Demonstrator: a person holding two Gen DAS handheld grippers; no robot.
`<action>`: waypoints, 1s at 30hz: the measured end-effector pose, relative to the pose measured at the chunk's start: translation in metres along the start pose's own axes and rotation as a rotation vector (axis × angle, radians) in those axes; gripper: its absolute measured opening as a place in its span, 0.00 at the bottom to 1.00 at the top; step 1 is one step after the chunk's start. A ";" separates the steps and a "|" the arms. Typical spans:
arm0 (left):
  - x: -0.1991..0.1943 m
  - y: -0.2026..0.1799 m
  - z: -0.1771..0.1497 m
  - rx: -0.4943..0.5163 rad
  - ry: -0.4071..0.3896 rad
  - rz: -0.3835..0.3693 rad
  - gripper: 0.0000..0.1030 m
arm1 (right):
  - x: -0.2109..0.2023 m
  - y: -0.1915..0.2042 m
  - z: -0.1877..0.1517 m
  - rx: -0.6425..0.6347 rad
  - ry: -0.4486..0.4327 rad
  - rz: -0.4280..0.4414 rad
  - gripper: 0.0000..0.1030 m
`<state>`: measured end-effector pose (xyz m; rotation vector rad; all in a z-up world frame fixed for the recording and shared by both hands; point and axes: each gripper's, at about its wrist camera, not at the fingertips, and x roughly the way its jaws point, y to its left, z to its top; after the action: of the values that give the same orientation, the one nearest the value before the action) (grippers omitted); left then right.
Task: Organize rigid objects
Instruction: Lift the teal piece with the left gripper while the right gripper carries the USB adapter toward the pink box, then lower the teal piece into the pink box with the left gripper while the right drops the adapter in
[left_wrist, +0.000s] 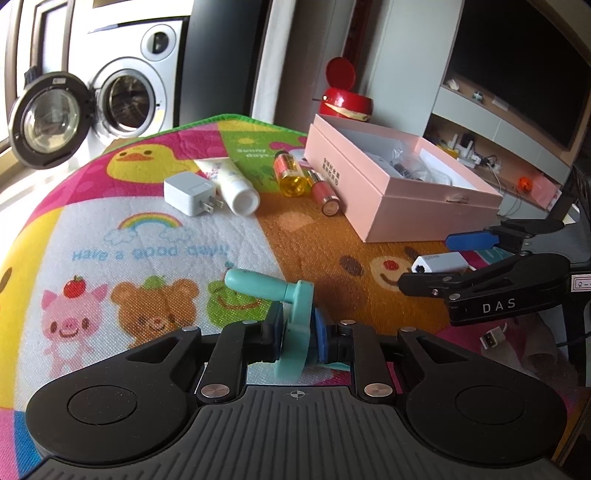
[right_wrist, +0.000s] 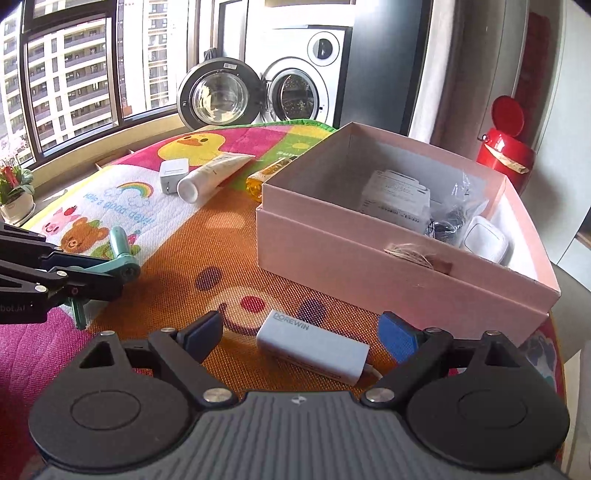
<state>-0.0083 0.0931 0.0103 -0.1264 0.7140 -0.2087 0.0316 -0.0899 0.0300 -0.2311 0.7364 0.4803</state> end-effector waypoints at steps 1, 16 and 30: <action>0.000 0.000 0.000 0.002 0.003 -0.003 0.20 | 0.000 -0.003 0.000 0.026 0.016 0.016 0.86; 0.000 -0.008 -0.004 0.016 -0.006 0.029 0.21 | -0.030 0.020 -0.009 -0.111 0.008 0.147 0.73; -0.001 -0.007 -0.005 0.059 0.002 0.009 0.24 | -0.032 0.024 -0.011 -0.054 0.087 0.164 0.42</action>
<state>-0.0131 0.0863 0.0080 -0.0670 0.7092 -0.2206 -0.0073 -0.0840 0.0429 -0.2442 0.8316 0.6501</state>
